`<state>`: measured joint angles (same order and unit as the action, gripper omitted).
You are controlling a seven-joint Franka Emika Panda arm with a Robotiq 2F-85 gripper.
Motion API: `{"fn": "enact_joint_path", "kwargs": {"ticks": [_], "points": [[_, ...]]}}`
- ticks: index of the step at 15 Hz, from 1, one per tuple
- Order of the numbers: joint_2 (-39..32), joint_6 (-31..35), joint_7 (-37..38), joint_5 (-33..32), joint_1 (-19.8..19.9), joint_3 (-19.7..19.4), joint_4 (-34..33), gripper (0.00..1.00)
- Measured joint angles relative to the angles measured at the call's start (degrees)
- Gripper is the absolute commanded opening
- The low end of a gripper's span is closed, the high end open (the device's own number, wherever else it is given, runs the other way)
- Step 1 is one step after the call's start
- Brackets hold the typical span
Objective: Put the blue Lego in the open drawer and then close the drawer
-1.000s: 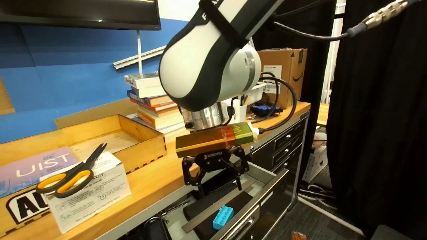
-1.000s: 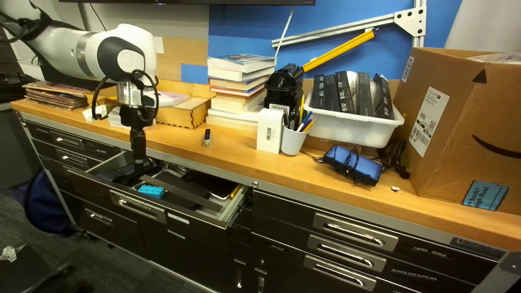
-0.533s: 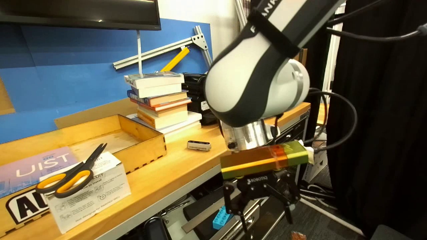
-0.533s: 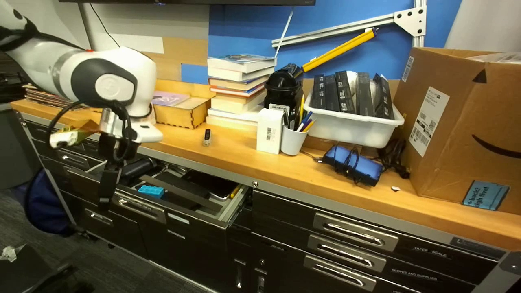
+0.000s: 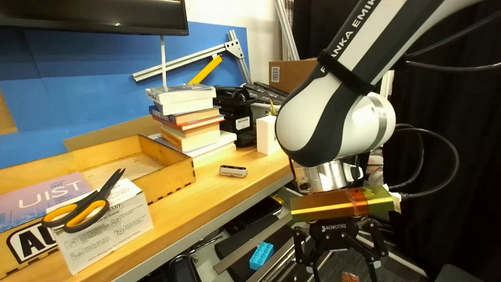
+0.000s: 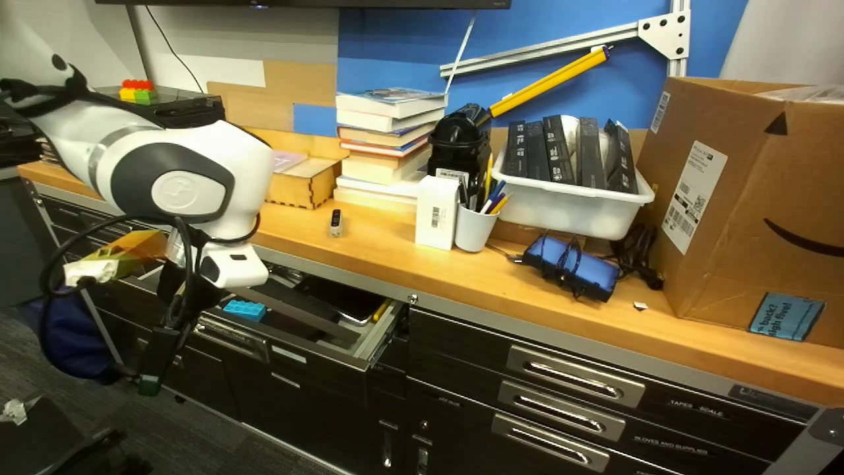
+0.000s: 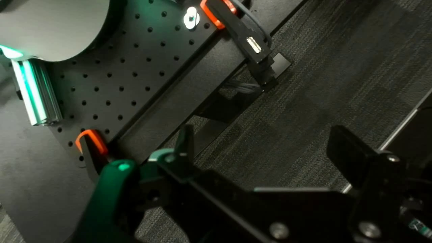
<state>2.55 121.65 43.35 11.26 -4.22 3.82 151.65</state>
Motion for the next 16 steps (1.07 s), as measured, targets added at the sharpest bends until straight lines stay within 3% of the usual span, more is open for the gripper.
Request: {"fn": "enact_joint_path", "kwargs": {"ticks": [1,2,3,4,9,12,16], "points": [[-0.13,0.0,0.34,-0.25,-0.01,0.2,-0.25,1.0],[-0.55,0.07,1.13,-0.71,-0.12,0.66,-0.93,0.75],[-1.45,0.52,2.37,-1.48,-0.42,1.31,-1.93,0.75],[-2.85,1.44,3.84,-2.3,-0.92,2.14,-3.17,0.68],[-12.36,7.77,11.83,-7.02,-5.47,4.73,-10.64,0.29],[-14.23,11.2,16.99,-9.25,-7.65,4.68,-13.35,0.05],[-17.07,20.35,25.02,-11.1,-9.85,4.1,-15.48,0.0]]}}
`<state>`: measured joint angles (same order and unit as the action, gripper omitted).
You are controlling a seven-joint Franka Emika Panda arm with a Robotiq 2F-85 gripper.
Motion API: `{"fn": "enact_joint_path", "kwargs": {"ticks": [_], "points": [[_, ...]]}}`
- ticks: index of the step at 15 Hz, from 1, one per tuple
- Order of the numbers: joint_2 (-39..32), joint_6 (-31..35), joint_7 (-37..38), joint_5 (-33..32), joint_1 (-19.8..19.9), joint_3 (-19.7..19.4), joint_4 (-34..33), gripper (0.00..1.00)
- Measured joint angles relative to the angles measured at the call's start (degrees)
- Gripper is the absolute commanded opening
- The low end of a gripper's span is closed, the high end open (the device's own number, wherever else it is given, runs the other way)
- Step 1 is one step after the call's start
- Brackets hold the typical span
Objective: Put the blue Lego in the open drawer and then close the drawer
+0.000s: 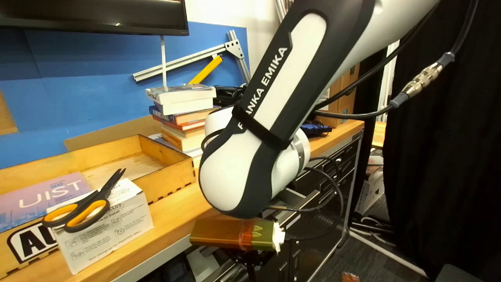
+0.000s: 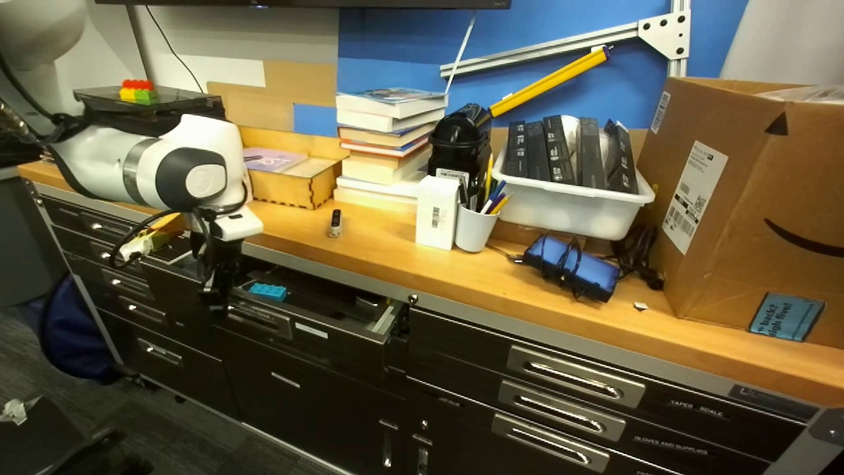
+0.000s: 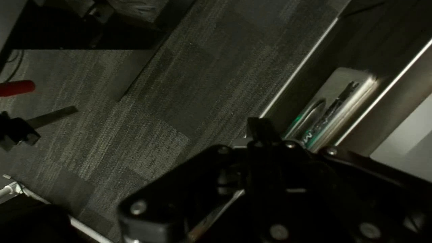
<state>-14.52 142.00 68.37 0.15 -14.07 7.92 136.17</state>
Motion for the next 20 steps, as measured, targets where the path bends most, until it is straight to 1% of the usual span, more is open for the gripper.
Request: {"fn": "enact_joint_path", "kwargs": {"ticks": [2,4,6,8,9,11,12,13,14,15,16,17,19,20], "points": [[-1.31,4.38,4.64,-1.97,-1.29,-1.09,-0.89,0.0],[-2.67,9.64,11.02,-6.13,-3.41,-3.13,-1.5,0.0],[-3.9,15.78,18.74,-10.91,-6.25,-6.01,-1.42,0.0],[-4.33,22.42,26.29,-14.91,-9.61,-9.26,0.38,0.0],[-4.35,26.36,30.39,-17.41,-11.89,-11.54,1.74,0.0],[-4.35,33.72,39.2,-24.08,-19.14,-19.43,4.24,0.0],[-4.35,36.33,43.78,-28.23,-22.91,-23.85,4.75,0.26],[-4.37,37.76,48.33,-32.43,-26.5,-28.19,4.73,0.28],[-4.41,38.43,52.75,-36.56,-30.05,-32.36,4.51,0.33],[-4.4,38.49,55.93,-39.74,-33.95,-36.6,4.34,0.42],[-4.39,37.89,57.42,-41.44,-37.55,-39.9,4.47,0.49],[-4.21,36.8,57.79,-42.17,-39.86,-41.48,4.73,0.58],[-3.97,36.12,59.17,-43.87,-43.86,-44.4,5.13,0.72],[-3.96,36.12,60.27,-44.78,-45.8,-46.07,5.24,0.81]]}}
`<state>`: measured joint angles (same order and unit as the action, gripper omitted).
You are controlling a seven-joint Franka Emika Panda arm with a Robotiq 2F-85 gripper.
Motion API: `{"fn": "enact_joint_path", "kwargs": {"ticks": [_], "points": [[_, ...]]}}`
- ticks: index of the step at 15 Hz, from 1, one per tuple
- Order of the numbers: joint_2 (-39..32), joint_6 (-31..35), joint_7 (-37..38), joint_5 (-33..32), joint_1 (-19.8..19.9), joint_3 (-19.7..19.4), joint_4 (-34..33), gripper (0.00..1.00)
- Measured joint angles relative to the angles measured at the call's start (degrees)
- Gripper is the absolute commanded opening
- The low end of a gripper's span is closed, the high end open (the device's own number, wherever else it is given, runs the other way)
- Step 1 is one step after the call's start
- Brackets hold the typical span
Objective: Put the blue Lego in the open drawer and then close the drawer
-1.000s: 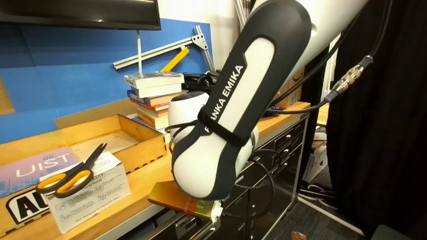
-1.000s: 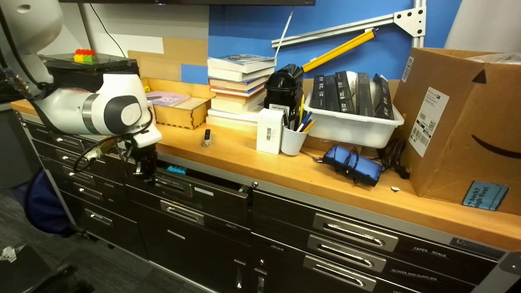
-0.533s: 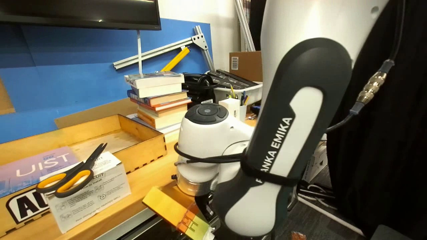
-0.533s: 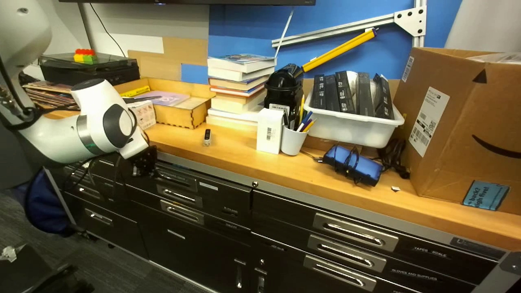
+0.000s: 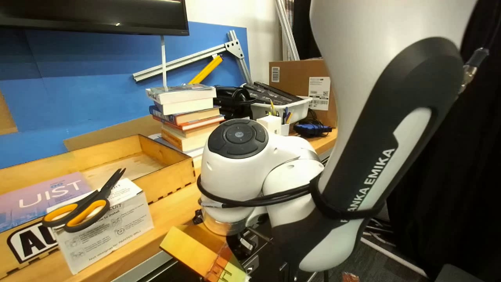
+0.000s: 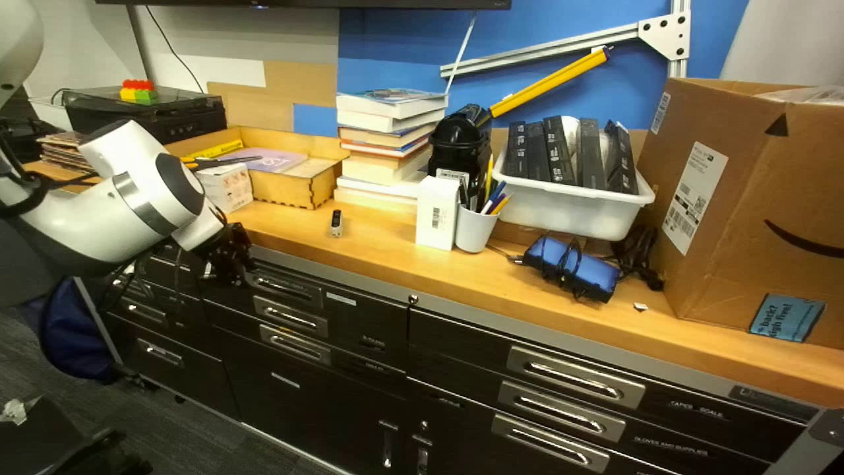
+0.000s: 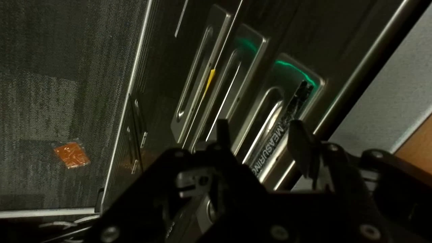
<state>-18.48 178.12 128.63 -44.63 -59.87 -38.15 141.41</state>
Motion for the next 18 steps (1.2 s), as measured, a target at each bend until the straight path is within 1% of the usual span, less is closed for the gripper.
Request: {"fn": "enact_joint_path", "kwargs": {"ticks": [2,3,4,5,6,7,8,11,13,15,16,18], "points": [[-0.24,0.0,1.86,-1.37,-3.22,-2.67,0.07,0.96],[-0.45,0.0,2.79,-1.79,-4.75,-3.77,0.09,0.99],[-0.63,-0.04,3.25,-2.0,-6.06,-4.51,0.12,1.0],[-0.63,-0.57,3.26,-2.0,-6.78,-4.41,0.27,1.0],[-0.26,-1.69,2.49,-1.78,-6.7,-3.16,0.8,1.0],[0.87,-3.59,0.04,-0.57,-5.42,-0.3,1.93,1.0],[2.6,-5.81,-3.56,1.69,-3.43,3.48,3.54,1.0],[10.01,-13.49,-15.01,9.23,3.78,15.46,8.77,1.0],[15.52,-19.8,-23.2,16.08,8.27,23.2,11.83,1.0],[20.47,-27.12,-31.66,24.34,12.39,31.23,13.25,1.0],[22.52,-30.93,-35.99,28.41,12.07,32.59,13.1,1.0],[25.77,-39.66,-44.2,33.73,8.09,30.3,11.02,1.0]]}}
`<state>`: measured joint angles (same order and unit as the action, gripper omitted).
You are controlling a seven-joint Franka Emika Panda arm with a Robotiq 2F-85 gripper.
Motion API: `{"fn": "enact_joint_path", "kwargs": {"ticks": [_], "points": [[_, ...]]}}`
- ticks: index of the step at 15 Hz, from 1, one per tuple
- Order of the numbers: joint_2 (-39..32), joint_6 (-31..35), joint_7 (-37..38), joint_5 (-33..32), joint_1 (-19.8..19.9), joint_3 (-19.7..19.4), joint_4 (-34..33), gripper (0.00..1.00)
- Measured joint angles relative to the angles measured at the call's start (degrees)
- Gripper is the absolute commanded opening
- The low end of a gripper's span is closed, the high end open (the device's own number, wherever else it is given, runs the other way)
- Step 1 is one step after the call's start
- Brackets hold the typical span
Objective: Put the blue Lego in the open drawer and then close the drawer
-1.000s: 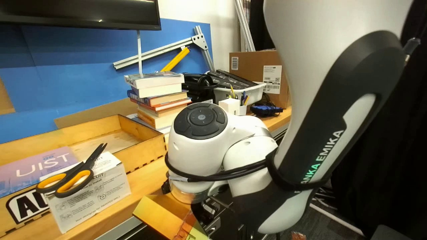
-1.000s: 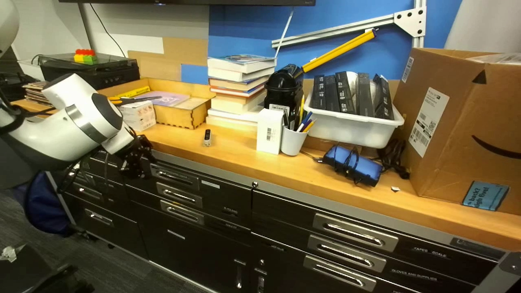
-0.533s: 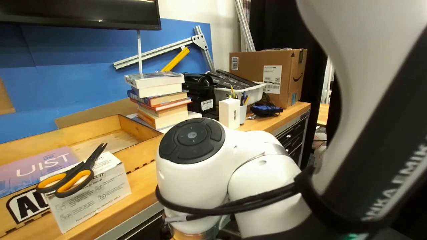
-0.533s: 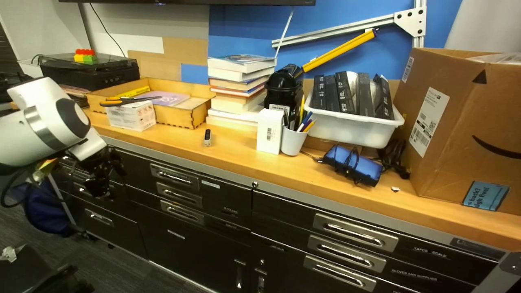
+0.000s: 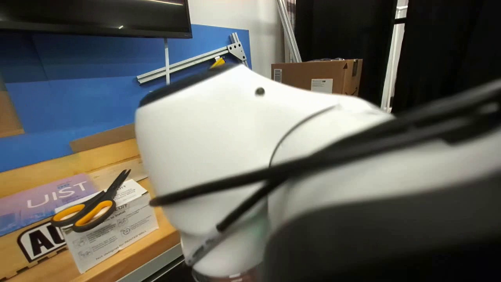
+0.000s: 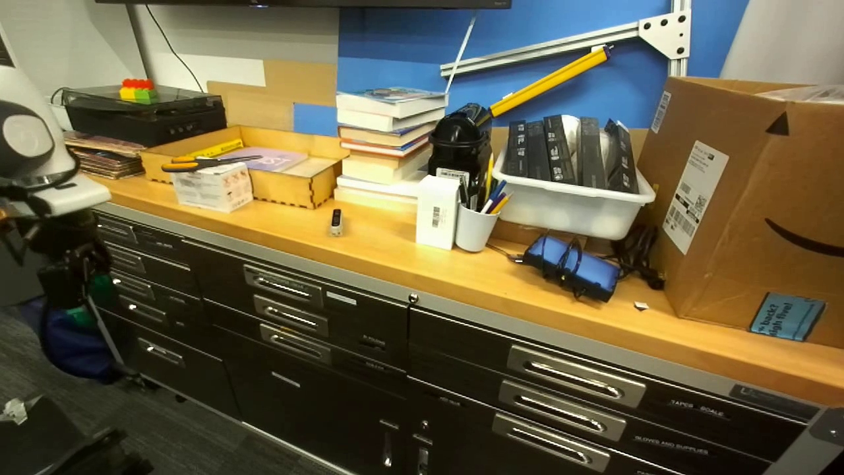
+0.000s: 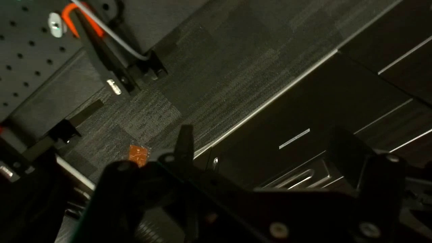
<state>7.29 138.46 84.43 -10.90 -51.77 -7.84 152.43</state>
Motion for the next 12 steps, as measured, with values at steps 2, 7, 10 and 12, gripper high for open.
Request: {"fn": "enact_joint_path", "kwargs": {"ticks": [2,7,10,12], "points": [[1.57,-9.14,-8.3,1.24,-1.78,-3.83,-3.85,1.0],[-0.14,-31.0,-30.1,1.46,-1.57,-11.98,-18.97,1.0],[-3.4,-39.57,-42.33,2.66,6.04,-9.36,-27.67,1.0],[-5.4,-42.53,-50.09,3.7,14.86,-4.1,-31.23,1.0]]}}
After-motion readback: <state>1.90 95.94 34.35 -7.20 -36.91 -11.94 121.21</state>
